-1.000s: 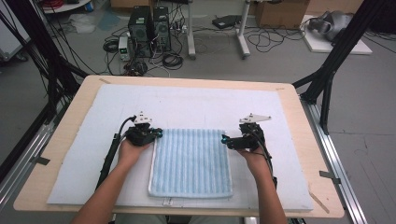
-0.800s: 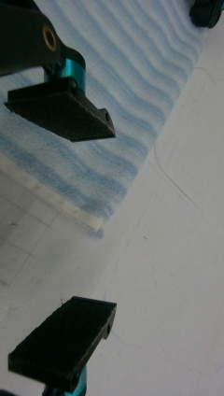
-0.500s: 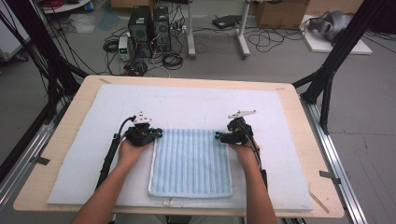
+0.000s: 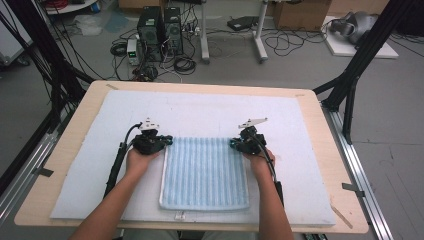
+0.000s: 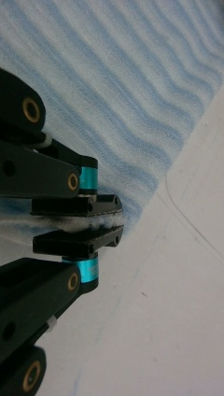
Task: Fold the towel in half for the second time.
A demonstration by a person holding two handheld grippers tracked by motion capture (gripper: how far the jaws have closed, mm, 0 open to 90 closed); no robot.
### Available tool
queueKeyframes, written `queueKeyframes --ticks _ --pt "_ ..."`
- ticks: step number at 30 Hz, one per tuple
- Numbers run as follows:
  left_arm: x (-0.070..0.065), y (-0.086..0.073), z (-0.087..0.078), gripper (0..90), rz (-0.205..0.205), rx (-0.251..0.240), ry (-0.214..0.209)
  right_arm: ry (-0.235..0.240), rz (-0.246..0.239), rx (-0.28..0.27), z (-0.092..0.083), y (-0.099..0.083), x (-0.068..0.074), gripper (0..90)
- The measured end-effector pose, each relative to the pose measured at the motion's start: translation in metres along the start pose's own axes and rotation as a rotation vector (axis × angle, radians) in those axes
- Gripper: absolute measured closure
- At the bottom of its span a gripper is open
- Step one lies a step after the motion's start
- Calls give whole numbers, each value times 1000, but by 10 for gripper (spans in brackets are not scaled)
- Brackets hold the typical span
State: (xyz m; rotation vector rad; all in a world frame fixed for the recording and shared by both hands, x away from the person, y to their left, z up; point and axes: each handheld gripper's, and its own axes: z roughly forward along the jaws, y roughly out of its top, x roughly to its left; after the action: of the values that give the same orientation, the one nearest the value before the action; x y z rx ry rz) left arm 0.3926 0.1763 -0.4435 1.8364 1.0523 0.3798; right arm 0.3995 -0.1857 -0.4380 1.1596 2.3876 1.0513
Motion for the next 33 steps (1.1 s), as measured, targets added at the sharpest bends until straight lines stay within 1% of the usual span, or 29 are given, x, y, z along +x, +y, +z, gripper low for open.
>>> queueKeyframes --ticks 1,2,4,6,7,8,10,12,14,15,17,19,21,22,24,25,27,29,31,33 --pt "1 2 -1 865 -24 -32 5 -11 -1 -19 -1 2 0 832" --pt "4 4 -3 865 -35 -52 7 -16 10 -45 -1 4 -1 831" --pt "8 7 -5 866 -62 -85 9 -30 29 -94 -3 10 -3 831" --pt "11 8 -7 865 -80 -108 6 -52 21 -117 -4 16 -2 830" --pt "12 8 -8 866 -85 -114 -1 -58 11 -122 -3 19 -1 830" --pt "12 8 -9 866 -77 -118 -4 -66 9 -124 -3 21 1 829" --pt "12 9 -12 866 -75 -133 -17 -63 0 -126 -3 21 2 827" --pt "11 11 -15 866 -77 -147 -33 -63 2 -132 -5 20 2 825" --pt "9 12 -17 866 -81 -154 -47 -57 16 -150 -9 18 2 824" --pt "8 12 -18 866 -76 -153 -51 -58 16 -151 -11 18 3 824" --pt "5 13 -21 865 -71 -142 -72 -50 16 -157 -16 16 4 823" --pt "2 13 -24 865 -57 -132 -90 -34 22 -171 -20 14 5 823" --pt "-2 13 -28 865 -49 -134 -103 -20 28 -186 -25 10 7 819" --pt "-4 14 -30 865 -43 -138 -107 -10 21 -188 -27 9 8 818" --pt "-8 16 -35 865 -32 -145 -113 -11 10 -188 -31 6 10 817" --pt "-9 16 -38 865 -18 -144 -111 -6 16 -187 -33 5 12 816" --pt "-13 15 -43 865 15 -132 -104 0 9 -198 -39 6 15 816" --pt "-15 13 -48 865 17 -137 -122 5 -6 -215 -45 7 19 816" --pt "-19 11 -53 865 30 -136 -130 15 -19 -225 -52 7 24 816" --pt "-23 9 -57 865 41 -119 -140 19 -27 -223 -56 4 29 816"
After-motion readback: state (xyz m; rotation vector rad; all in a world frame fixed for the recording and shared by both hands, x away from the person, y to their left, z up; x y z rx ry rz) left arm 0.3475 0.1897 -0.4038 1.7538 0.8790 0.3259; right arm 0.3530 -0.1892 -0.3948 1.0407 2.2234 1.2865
